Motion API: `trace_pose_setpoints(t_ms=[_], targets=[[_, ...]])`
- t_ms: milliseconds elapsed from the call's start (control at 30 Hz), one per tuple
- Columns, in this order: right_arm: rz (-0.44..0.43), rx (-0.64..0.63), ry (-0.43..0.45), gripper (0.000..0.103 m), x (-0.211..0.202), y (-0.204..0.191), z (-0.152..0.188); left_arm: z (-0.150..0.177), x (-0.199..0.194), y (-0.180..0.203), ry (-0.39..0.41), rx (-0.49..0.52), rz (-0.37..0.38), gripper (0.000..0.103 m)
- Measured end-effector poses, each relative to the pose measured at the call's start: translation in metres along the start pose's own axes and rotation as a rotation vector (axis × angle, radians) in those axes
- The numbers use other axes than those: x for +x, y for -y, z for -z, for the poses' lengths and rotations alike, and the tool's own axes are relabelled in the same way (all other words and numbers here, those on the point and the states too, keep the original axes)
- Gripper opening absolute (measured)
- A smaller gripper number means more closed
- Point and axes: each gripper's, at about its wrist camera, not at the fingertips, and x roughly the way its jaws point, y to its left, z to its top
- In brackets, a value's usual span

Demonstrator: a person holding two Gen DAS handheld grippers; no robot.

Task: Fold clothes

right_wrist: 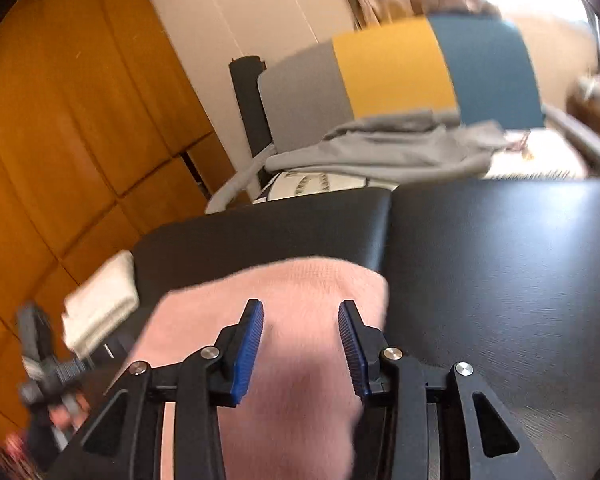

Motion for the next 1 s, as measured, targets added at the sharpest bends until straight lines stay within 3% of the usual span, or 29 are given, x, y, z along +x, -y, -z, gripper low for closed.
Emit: trace_pose_setpoints(t_ms=[100, 233, 333, 433, 533, 733, 867, 933, 1000], targets=[[0.004, -0.068, -0.03, 0.032, -0.007, -0.011, 0.02, 0.007, -0.013, 0.027, 0.021, 0.083, 0.04, 0.026], [-0.007, -0.166, -0.077, 0.028, 0.01, -0.032, 0.036, 0.03, 0.001, 0.079, -0.095, 0.268, 0.157, 0.026], [0.015, -0.202, -0.111, 0.029, 0.026, -0.042, 0.046, 0.053, 0.025, 0.088, -0.195, 0.355, 0.098, 0.026], [0.033, -0.249, -0.128, 0.03, 0.025, -0.045, 0.054, 0.061, 0.024, 0.069, -0.204, 0.341, 0.107, 0.024], [0.05, -0.28, -0.144, 0.03, 0.027, -0.043, 0.062, 0.064, 0.024, 0.068, -0.206, 0.397, 0.104, 0.024], [0.036, -0.233, -0.145, 0.03, 0.037, -0.033, 0.062, 0.065, 0.021, 0.069, -0.202, 0.393, 0.118, 0.024], [-0.022, -0.138, -0.142, 0.032, 0.014, -0.026, 0.048, 0.058, -0.005, 0.078, -0.189, 0.421, 0.117, 0.024], [-0.064, -0.092, -0.104, 0.032, -0.009, -0.026, 0.044, 0.059, -0.03, 0.08, -0.137, 0.427, 0.181, 0.024], [-0.069, -0.129, -0.114, 0.032, -0.028, -0.033, 0.052, 0.069, -0.056, 0.082, -0.114, 0.448, 0.272, 0.025]])
